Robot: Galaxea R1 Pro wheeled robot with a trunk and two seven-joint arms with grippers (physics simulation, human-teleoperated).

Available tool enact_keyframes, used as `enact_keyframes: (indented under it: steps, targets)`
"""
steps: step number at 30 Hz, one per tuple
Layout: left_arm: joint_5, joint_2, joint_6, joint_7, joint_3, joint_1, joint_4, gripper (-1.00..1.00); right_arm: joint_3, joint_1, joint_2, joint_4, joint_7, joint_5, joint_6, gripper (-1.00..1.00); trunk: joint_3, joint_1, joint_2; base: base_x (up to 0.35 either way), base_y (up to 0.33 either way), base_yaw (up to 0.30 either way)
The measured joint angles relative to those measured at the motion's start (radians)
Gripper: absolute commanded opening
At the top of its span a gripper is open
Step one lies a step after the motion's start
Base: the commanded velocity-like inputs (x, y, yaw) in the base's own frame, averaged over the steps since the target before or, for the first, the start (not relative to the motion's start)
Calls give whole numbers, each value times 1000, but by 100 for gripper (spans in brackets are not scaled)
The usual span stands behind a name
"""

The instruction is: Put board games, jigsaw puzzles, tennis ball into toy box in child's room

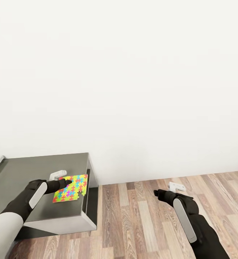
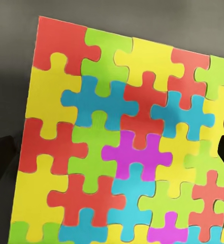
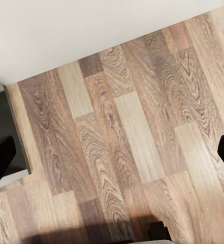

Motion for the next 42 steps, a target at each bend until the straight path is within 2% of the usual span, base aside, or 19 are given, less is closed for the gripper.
enact_keyframes:
  steps: [15,38,41,42]
  targets:
    - [0,-1,-1,1,-20,0,0,100,0,0,0,1,0,0,0,100,0,0,0,0,-120,0]
    - [0,-1,-1,2,-21,0,0,100,-3,0,-1,7,2,-1,-3,100,0,0,0,0,-5,0]
    - [0,0,-1,2,-21,0,0,100,-8,-1,-1,22,26,-14,-12,100,0,0,0,0,0,0]
    - [0,0,-1,2,-21,0,0,100,-11,-1,-4,36,57,-29,-26,100,0,0,0,0,0,0]
